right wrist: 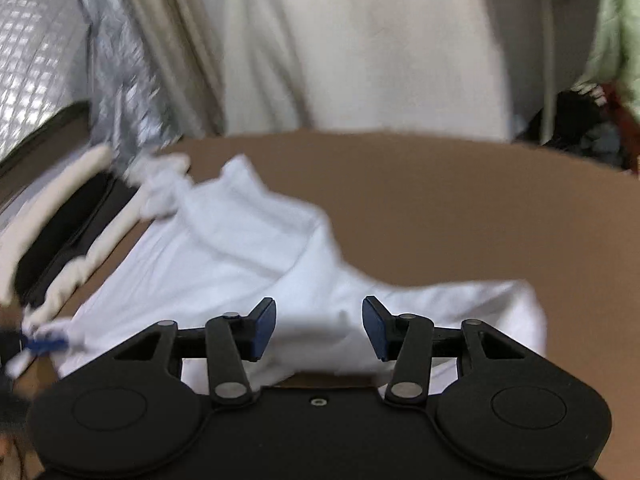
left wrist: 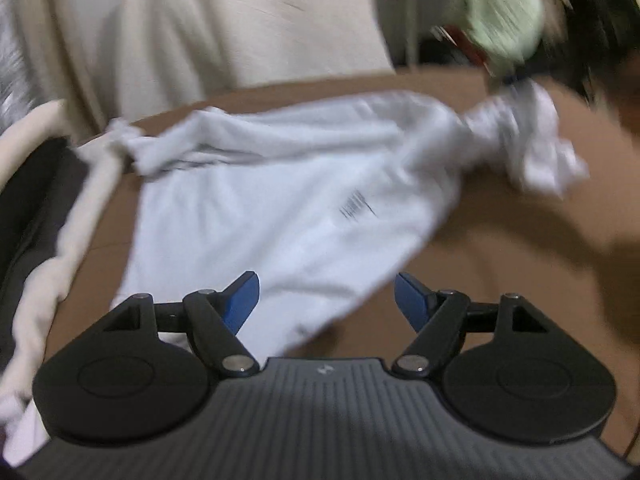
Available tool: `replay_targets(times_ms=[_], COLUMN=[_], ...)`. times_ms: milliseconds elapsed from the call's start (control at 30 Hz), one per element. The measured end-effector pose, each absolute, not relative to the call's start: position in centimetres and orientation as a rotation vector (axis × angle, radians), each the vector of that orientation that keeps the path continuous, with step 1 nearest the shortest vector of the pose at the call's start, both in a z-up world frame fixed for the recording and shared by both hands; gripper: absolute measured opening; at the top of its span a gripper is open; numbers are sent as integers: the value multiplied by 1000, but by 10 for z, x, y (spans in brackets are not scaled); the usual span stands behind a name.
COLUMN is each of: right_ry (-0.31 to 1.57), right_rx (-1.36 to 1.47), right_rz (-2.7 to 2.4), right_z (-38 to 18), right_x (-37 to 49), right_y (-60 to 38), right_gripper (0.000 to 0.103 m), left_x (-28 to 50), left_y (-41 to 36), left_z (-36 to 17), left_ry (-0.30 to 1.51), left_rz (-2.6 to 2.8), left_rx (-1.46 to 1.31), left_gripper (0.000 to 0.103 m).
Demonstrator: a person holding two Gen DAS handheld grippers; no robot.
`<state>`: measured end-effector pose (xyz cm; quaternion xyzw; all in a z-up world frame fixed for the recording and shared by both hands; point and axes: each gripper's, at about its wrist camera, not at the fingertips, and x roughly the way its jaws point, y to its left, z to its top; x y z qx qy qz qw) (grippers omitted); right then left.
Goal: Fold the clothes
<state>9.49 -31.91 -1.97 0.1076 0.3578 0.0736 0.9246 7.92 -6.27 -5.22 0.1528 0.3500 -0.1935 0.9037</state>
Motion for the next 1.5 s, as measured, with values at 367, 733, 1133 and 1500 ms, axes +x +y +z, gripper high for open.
replay_targets(times_ms=[367,733,1133,1500], right_ry=[857,1075,588,575], right_rx=[262,-173,152,21], right_rz=[135,-36,-402,-647], right_z=[-21,-92,-5,-16], right_x=[65,103,69,104], right_y=[-361,-302,-406,-484], right_gripper=[65,63,8,7], left_x=[112,103,94,94], left_y=[-58,-31,-27,-16], left_z=[-94,-46,-31,-59], left_ry=[805,571,635,751], left_rz=[-202,-123,-138,-44], left_rx=[352,224,179,75], left_gripper=[54,13,13,13])
